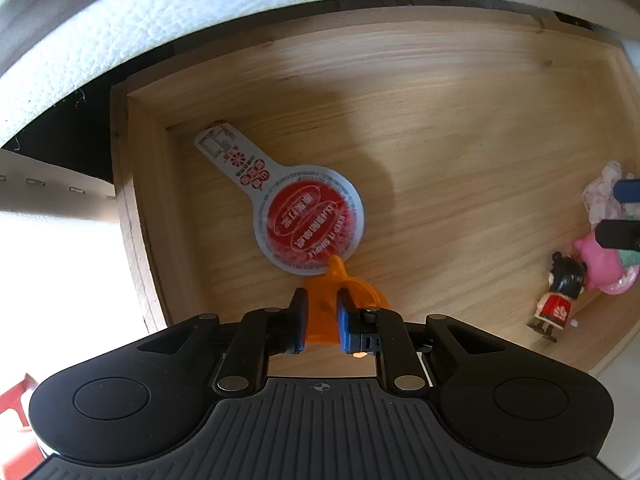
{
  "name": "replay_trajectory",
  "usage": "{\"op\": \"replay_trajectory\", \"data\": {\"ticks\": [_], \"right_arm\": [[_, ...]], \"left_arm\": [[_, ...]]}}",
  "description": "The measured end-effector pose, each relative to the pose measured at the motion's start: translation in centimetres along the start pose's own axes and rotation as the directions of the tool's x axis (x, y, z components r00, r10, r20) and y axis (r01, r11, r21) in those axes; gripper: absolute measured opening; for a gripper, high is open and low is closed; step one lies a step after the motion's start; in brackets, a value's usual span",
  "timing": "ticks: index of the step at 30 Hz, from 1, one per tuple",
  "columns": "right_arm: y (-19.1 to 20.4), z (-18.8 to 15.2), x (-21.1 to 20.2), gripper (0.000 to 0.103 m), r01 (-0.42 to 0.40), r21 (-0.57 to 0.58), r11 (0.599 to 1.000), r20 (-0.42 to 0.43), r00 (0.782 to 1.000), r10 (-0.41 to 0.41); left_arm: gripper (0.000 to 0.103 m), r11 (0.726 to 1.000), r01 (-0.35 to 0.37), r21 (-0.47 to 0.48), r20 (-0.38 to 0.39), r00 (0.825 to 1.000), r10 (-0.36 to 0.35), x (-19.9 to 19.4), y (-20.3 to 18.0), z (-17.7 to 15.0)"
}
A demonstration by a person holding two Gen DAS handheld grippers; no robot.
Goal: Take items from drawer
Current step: 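Reach the left gripper to the second orange cup toy and close on it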
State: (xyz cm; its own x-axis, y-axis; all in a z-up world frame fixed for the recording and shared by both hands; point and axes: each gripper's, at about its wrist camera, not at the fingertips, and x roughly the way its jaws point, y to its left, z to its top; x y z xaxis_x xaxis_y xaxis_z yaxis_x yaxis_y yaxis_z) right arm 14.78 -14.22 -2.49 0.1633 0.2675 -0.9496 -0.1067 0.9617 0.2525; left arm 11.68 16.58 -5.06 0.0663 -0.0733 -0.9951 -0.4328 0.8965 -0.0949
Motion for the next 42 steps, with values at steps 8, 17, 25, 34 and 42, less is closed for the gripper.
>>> {"op": "replay_trajectory", "data": {"ticks": [8, 17, 25, 34, 42], "right_arm": [[0.0, 0.1, 0.1, 0.064, -0.006, 0.007, 1.000, -0.008, 1.000, 0.006], [0.0, 0.0, 0.2, 0.064, -0.008, 0.005, 1.000, -0.006, 1.000, 0.008], [-0.1, 0.0, 0.2, 0.064, -0.010, 0.007, 1.000, -0.009, 1.000, 0.011], [0.1, 0.0, 0.1, 0.064, -0.013, 0.009, 1.000, -0.011, 1.000, 0.013], [0.1, 0.0, 0.2, 0.064, -0.016, 0.011, 1.000, -0.011, 1.000, 0.016]], "left_arm": [[0.022, 0.993, 0.089, 0.072, 0.024, 0.996, -0.090, -2.4, -0.5, -0.3], [0.022, 0.991, 0.126, 0.050, 0.002, 0.992, -0.126, -1.0, 0.3, 0.6], [0.022, 0.981, 0.175, -0.086, -0.062, 0.982, -0.181, 1.3, 1.6, 0.3], [0.022, 0.981, 0.175, -0.083, -0.005, 0.984, -0.176, -0.6, 1.9, 0.1], [0.022, 0.972, 0.196, -0.131, -0.001, 0.980, -0.198, -1.0, 2.7, -0.4]]}}
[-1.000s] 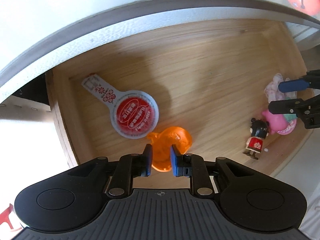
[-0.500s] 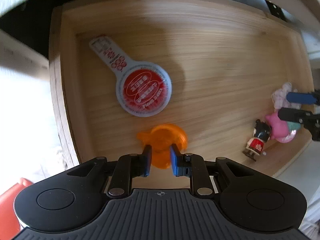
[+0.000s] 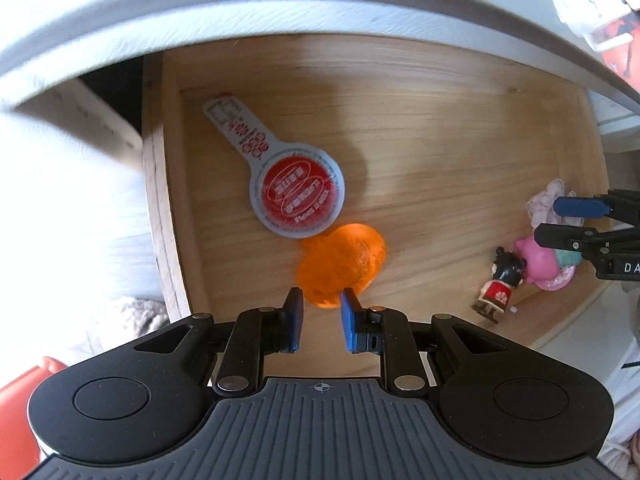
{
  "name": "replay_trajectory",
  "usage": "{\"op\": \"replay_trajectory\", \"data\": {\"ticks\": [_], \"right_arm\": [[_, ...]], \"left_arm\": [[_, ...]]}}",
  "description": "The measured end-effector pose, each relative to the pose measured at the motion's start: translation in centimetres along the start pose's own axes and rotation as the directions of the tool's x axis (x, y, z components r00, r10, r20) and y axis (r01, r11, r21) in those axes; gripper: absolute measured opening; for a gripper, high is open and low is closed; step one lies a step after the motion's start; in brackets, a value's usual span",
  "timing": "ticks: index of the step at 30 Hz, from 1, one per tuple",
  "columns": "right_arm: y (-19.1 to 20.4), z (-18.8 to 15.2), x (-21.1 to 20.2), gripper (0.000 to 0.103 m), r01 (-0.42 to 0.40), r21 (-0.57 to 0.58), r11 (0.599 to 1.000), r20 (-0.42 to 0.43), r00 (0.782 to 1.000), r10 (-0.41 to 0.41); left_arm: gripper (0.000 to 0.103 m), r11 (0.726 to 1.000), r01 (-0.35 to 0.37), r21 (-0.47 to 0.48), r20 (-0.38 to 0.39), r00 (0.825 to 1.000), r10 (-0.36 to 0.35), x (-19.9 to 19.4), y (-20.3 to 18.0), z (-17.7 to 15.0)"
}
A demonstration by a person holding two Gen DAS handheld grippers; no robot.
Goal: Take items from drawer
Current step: 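Reach the left gripper to the second orange cup toy and close on it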
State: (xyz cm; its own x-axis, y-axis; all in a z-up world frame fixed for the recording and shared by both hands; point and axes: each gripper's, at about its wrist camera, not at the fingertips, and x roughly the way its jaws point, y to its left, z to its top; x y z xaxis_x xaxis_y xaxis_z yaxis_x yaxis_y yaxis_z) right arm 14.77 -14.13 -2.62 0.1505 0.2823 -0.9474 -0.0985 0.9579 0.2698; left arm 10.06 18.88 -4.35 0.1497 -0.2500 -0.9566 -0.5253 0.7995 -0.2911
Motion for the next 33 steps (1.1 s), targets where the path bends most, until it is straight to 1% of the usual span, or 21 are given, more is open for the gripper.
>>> {"op": "replay_trajectory", "data": {"ticks": [2, 6, 11, 13, 16, 20, 24, 27, 28, 29, 31, 33], "right_arm": [[0.0, 0.0, 0.0, 0.064, 0.002, -0.003, 1.000, 0.000, 1.000, -0.002], [0.0, 0.0, 0.0, 0.064, 0.001, 0.000, 1.000, 0.002, 1.000, -0.001], [-0.1, 0.0, 0.0, 0.064, -0.002, 0.005, 1.000, -0.002, 1.000, 0.002], [0.0, 0.1, 0.0, 0.064, -0.003, 0.004, 1.000, -0.004, 1.000, 0.003], [0.0, 0.1, 0.1, 0.064, -0.002, 0.003, 1.000, -0.006, 1.000, 0.002], [0.0, 0.0, 0.0, 0.064, -0.003, 0.005, 1.000, -0.006, 1.000, 0.003], [0.0, 0.0, 0.1, 0.064, -0.003, 0.004, 1.000, -0.008, 1.000, 0.003], [0.0, 0.0, -0.1, 0.064, -0.001, 0.005, 1.000, -0.002, 1.000, 0.001], [0.0, -0.1, -0.1, 0.064, 0.001, 0.006, 1.000, 0.000, 1.000, -0.001], [0.0, -0.1, -0.1, 0.064, 0.003, 0.004, 1.000, 0.002, 1.000, -0.003], [0.1, -0.1, -0.2, 0.064, 0.011, 0.002, 1.000, 0.013, 1.000, -0.011], [0.3, -0.2, -0.4, 0.064, 0.032, 0.000, 0.999, 0.023, 0.999, -0.032]], "left_arm": [[0.022, 1.000, 0.019, -0.024, -0.006, 1.000, -0.020, 0.3, 0.4, 0.0], [0.023, 0.998, 0.022, -0.062, -0.017, 1.000, -0.023, 0.9, 0.6, 0.3], [0.023, 0.990, 0.068, -0.127, 0.028, 0.997, -0.065, 0.3, 1.4, 0.4], [0.023, 0.988, 0.068, -0.140, 0.054, 0.997, -0.061, 0.0, 1.5, 0.5], [0.023, 0.988, 0.055, -0.146, 0.066, 0.997, -0.046, 0.3, 1.4, 0.8], [0.023, 0.991, 0.066, -0.117, 0.062, 0.996, -0.059, 1.0, 0.9, 1.5], [0.024, 0.996, 0.037, -0.082, 0.047, 0.998, -0.033, 2.5, -0.3, 2.1], [0.023, 1.000, 0.004, -0.005, 0.011, 1.000, -0.004, 3.6, -1.9, 2.2], [0.022, 1.000, -0.012, 0.023, 0.011, 1.000, 0.012, 3.7, -2.4, 2.3], [0.017, 0.999, -0.019, 0.039, 0.025, 1.000, 0.018, 3.5, -2.7, 2.3], [0.016, 0.998, 0.007, 0.057, 0.029, 1.000, -0.008, 3.3, -3.0, 2.3], [0.016, 0.999, 0.021, 0.041, 0.018, 1.000, -0.022, 3.1, -3.1, 2.3]]}}
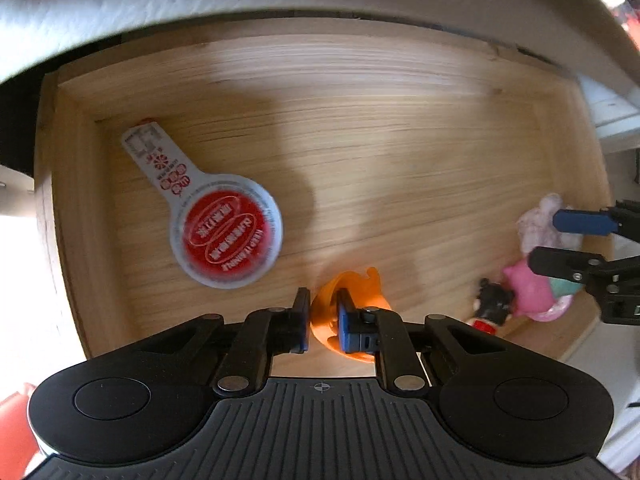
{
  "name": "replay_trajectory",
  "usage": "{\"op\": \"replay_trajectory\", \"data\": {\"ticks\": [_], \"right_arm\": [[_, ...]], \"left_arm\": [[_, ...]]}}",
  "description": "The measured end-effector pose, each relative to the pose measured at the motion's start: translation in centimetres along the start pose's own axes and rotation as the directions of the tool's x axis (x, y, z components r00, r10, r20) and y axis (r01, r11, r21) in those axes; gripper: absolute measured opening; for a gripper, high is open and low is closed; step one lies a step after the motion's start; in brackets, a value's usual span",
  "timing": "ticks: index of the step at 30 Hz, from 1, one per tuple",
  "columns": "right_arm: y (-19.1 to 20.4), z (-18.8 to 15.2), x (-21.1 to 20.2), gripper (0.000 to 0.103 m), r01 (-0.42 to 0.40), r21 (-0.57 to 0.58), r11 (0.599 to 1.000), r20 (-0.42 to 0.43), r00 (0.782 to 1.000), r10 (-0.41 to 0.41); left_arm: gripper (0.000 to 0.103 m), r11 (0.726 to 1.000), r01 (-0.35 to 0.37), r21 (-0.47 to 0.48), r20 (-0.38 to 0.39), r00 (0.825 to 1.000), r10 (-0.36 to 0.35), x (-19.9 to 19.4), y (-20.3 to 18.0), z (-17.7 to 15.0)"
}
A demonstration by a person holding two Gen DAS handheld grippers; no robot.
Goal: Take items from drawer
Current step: 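Reach the left gripper to the second orange cup toy and close on it, then lift the orange toy with the left gripper while the right grasps the red-and-white lid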
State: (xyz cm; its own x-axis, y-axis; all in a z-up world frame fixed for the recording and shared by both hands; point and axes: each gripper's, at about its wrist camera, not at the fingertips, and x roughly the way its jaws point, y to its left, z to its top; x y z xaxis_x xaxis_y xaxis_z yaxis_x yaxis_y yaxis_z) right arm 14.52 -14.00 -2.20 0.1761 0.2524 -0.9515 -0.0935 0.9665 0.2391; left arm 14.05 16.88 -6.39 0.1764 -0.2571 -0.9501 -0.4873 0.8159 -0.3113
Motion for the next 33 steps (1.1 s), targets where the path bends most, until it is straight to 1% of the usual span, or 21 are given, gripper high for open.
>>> {"op": "replay_trajectory", "data": {"ticks": [2, 3, 5, 7, 8, 9, 10, 11, 13, 15, 16, 17, 19, 21, 22, 23, 25, 27, 28, 33], "right_arm": [[0.2, 0.0, -0.3, 0.064, 0.024, 0.017, 1.000, 0.013, 1.000, -0.024], [0.4, 0.1, -0.5, 0.064, 0.032, 0.021, 0.999, 0.017, 0.999, -0.032], [0.8, 0.4, -0.9, 0.064, 0.043, 0.041, 0.998, 0.026, 0.999, -0.044], [1.3, 0.6, -1.3, 0.064, 0.009, 0.107, 0.994, 0.027, 1.000, -0.012], [1.5, 0.8, -1.4, 0.064, -0.021, 0.147, 0.989, 0.023, 1.000, 0.018], [2.0, 0.9, -1.3, 0.064, -0.047, 0.181, 0.982, 0.014, 0.999, 0.045], [2.8, 1.1, -1.0, 0.064, -0.064, 0.197, 0.978, 0.001, 0.998, 0.065], [3.9, 1.3, -0.6, 0.064, -0.068, 0.188, 0.980, -0.014, 0.997, 0.072], [6.8, 2.0, 0.5, 0.064, -0.039, 0.117, 0.992, -0.036, 0.998, 0.044], [9.8, 2.6, 1.6, 0.064, -0.005, 0.040, 0.999, -0.043, 0.999, 0.007], [11.2, 2.9, 2.0, 0.064, 0.002, 0.017, 1.000, -0.043, 0.999, -0.001], [12.3, 3.1, 2.3, 0.064, 0.006, -0.013, 1.000, -0.043, 0.999, -0.007], [14.9, 3.5, 3.0, 0.063, 0.034, -0.106, 0.994, -0.027, 0.999, -0.037], [17.1, 3.8, 3.7, 0.063, 0.103, -0.216, 0.971, 0.022, 0.995, -0.101], [18.0, 3.9, 4.1, 0.063, 0.132, -0.252, 0.959, 0.040, 0.991, -0.126], [18.6, 4.1, 4.5, 0.063, 0.144, -0.269, 0.952, 0.045, 0.989, -0.137], [19.1, 4.6, 5.6, 0.063, 0.143, -0.269, 0.953, 0.033, 0.990, -0.139], [19.6, 5.2, 6.6, 0.063, 0.143, -0.259, 0.955, 0.022, 0.990, -0.143], [19.9, 5.5, 7.1, 0.063, 0.142, -0.261, 0.955, 0.010, 0.990, -0.144], [20.9, 6.1, 8.2, 0.063, 0.173, -0.312, 0.934, 0.047, 0.985, -0.166]], "left_arm": [[0.016, 1.000, 0.023, -0.017, -0.015, 1.000, -0.024, -0.1, 0.2, 0.1], [0.016, 0.999, 0.035, -0.022, 0.000, 0.999, -0.035, -0.6, 0.2, -0.1], [0.016, 1.000, 0.029, -0.009, 0.061, 0.998, -0.028, -2.4, 0.0, -0.8], [0.016, 1.000, -0.007, 0.020, 0.152, 0.988, 0.004, -5.0, 0.1, -1.8], [0.016, 0.999, -0.038, 0.031, 0.203, 0.979, 0.031, -6.3, 0.2, -2.5], [0.016, 0.997, -0.064, 0.038, 0.257, 0.965, 0.052, -7.6, 0.4, -3.3], [0.016, 0.997, -0.071, 0.036, 0.303, 0.951, 0.057, -8.8, 0.8, -4.0], [0.016, 0.998, -0.057, 0.019, 0.343, 0.938, 0.047, -9.9, 1.5, -4.8], [0.016, 1.000, -0.019, -0.023, 0.408, 0.913, 0.026, -11.6, 3.1, -6.0], [0.016, 0.998, -0.025, -0.066, 0.463, 0.885, 0.053, -12.8, 4.7, -7.5], [0.016, 0.996, -0.028, -0.088, 0.477, 0.876, 0.067, -13.0, 5.3, -7.8], [0.016, 0.994, -0.018, -0.111, 0.481, 0.874, 0.070, -13.3, 6.0, -8.0], [0.016, 0.990, 0.014, -0.140, 0.475, 0.878, 0.055, -13.2, 7.3, -8.6], [0.016, 0.987, 0.027, -0.156, 0.466, 0.884, 0.049, -13.2, 8.2, -9.1], [0.016, 0.987, 0.030, -0.158, 0.462, 0.886, 0.047, -13.0, 8.4, -9.4], [0.016, 0.987, 0.024, -0.161, 0.457, 0.888, 0.053, -12.5, 8.1, -9.6], [0.016, 0.987, 0.001, -0.163, 0.445, 0.892, 0.073, -12.3, 8.7, -10.1], [0.016, 0.984, 0.026, -0.177, 0.431, 0.901, 0.054, -12.0, 9.5, -10.4], [0.016, 0.983, 0.035, -0.182, 0.431, 0.901, 0.048, -12.1, 9.9, -10.7], [0.016, 0.977, 0.065, -0.204, 0.457, 0.889, 0.036, -12.7, 10.6, -11.1]]}}
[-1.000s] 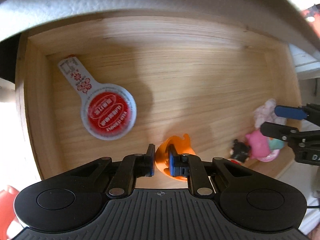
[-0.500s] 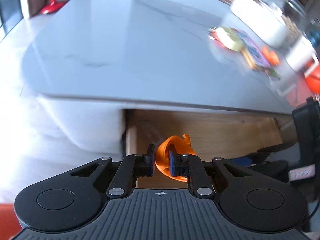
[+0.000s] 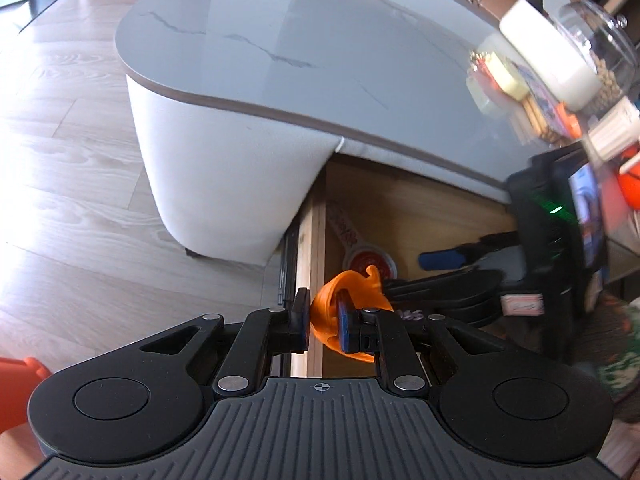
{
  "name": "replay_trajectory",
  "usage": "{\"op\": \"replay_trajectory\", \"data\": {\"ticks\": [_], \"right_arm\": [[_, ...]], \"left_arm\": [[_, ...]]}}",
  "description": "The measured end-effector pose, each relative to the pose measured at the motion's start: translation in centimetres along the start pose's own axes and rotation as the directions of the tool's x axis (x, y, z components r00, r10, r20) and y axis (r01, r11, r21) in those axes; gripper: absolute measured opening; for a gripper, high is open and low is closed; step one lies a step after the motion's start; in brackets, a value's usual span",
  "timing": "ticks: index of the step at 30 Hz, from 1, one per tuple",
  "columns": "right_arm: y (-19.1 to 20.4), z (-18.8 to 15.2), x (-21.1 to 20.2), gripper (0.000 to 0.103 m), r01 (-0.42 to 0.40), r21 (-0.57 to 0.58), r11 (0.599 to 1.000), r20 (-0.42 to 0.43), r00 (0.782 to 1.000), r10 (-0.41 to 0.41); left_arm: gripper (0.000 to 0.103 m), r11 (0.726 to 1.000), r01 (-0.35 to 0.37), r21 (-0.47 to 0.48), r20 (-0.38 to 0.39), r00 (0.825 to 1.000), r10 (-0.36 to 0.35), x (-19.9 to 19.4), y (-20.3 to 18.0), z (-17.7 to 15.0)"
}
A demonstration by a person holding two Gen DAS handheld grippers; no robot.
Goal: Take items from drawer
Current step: 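Lift the orange toy with the left gripper while the right grasps the red-and-white lid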
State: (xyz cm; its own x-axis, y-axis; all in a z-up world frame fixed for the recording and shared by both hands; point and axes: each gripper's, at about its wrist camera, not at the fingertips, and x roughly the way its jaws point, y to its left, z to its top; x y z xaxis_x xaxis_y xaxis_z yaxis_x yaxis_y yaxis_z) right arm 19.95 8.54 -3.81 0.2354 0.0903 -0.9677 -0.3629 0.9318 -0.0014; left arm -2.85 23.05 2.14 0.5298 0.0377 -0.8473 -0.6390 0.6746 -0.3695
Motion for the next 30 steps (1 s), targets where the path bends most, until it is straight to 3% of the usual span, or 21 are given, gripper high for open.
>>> {"op": "replay_trajectory", "data": {"ticks": [5, 8, 13, 14, 16, 17, 19, 25, 30], "right_arm": [[1.2, 0.8, 1.8, 0.064, 0.046, -0.066, 0.997, 0.015, 0.999, -0.045], [1.0, 1.3, 2.6, 0.074, 0.032, -0.060, 0.998, 0.015, 0.999, -0.031], [0.9, 1.8, 3.3, 0.074, 0.002, -0.050, 0.999, 0.021, 1.000, -0.001], [0.9, 1.9, 3.4, 0.072, 0.003, -0.051, 0.999, 0.021, 1.000, -0.002], [0.7, 1.9, 3.5, 0.055, 0.011, -0.041, 0.999, 0.008, 1.000, -0.010], [0.5, 1.8, 3.5, 0.041, 0.021, -0.020, 1.000, -0.002, 1.000, -0.022], [-0.6, 1.5, 3.5, 0.037, 0.033, 0.047, 0.998, -0.020, 0.999, -0.032], [-5.8, -0.6, 3.1, 0.030, 0.009, 0.297, 0.955, -0.112, 0.993, 0.025], [-10.4, -2.8, 1.8, 0.034, -0.015, 0.495, 0.869, -0.110, 0.991, 0.080]], "left_arm": [[0.016, 1.000, -0.009, 0.005, -0.011, 1.000, 0.009, 0.5, -0.5, 0.2], [0.016, 1.000, -0.019, -0.005, -0.010, 1.000, 0.019, 0.5, -0.2, 0.3], [0.016, 1.000, -0.026, -0.013, -0.018, 1.000, 0.026, 0.8, -0.1, 0.5], [0.016, 1.000, -0.019, -0.015, -0.023, 1.000, 0.019, 0.8, -0.1, 0.5], [0.016, 1.000, -0.004, -0.012, -0.036, 0.999, 0.004, 1.0, -0.3, 0.5], [0.016, 1.000, -0.001, -0.005, -0.038, 0.999, 0.001, 1.0, -0.5, 0.5], [0.016, 1.000, 0.004, 0.006, -0.038, 0.999, -0.004, 1.0, -0.9, 0.6], [0.016, 0.999, 0.016, 0.031, -0.045, 0.999, -0.015, 1.3, -1.8, 0.8], [0.016, 0.999, 0.009, 0.049, -0.059, 0.998, -0.006, 1.7, -2.5, 0.9]]}}
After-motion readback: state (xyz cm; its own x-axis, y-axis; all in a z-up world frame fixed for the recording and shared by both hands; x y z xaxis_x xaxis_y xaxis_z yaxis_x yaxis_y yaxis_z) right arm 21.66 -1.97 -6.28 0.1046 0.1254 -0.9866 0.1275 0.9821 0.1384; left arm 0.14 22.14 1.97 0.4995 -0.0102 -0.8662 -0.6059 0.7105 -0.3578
